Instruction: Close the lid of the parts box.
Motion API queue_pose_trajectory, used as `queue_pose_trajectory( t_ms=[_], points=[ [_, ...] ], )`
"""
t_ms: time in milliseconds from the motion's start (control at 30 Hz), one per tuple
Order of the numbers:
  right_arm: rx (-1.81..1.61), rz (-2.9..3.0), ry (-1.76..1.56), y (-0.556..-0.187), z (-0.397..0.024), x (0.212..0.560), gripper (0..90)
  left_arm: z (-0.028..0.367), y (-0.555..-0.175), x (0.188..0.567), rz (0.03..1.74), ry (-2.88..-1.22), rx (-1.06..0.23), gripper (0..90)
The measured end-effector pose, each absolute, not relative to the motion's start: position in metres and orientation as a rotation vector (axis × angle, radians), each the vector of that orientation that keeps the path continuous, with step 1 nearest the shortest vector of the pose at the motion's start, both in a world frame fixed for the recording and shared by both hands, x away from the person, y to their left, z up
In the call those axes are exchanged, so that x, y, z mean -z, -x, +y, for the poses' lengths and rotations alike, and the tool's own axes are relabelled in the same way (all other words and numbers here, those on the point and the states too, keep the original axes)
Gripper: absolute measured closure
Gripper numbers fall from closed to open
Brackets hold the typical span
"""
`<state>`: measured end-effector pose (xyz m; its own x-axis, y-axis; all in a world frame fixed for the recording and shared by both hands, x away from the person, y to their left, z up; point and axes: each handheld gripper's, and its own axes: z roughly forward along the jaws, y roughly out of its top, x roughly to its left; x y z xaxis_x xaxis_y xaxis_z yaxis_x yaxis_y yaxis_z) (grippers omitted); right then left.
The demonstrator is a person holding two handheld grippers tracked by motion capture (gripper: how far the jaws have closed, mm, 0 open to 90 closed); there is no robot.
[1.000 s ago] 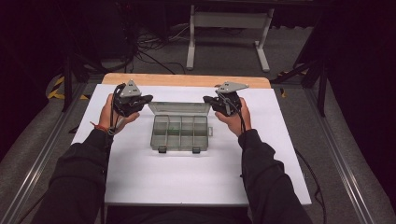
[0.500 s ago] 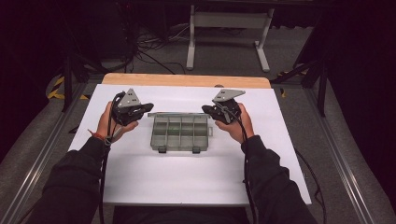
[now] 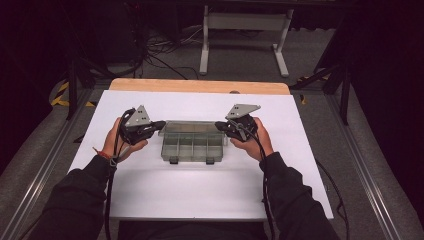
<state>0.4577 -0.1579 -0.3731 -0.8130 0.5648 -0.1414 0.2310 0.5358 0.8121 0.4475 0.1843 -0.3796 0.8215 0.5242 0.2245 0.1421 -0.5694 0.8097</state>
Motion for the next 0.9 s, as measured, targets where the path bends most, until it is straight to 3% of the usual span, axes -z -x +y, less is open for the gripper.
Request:
queue_pose_trajectory(
  t_ms=[900],
  points=[
    [-1.141,2.462,-0.594,-0.423,-0.154,0.399,89.1,0.174,-0.421,0.408,0.41,-2.226,-0.532,89.9]
  ],
)
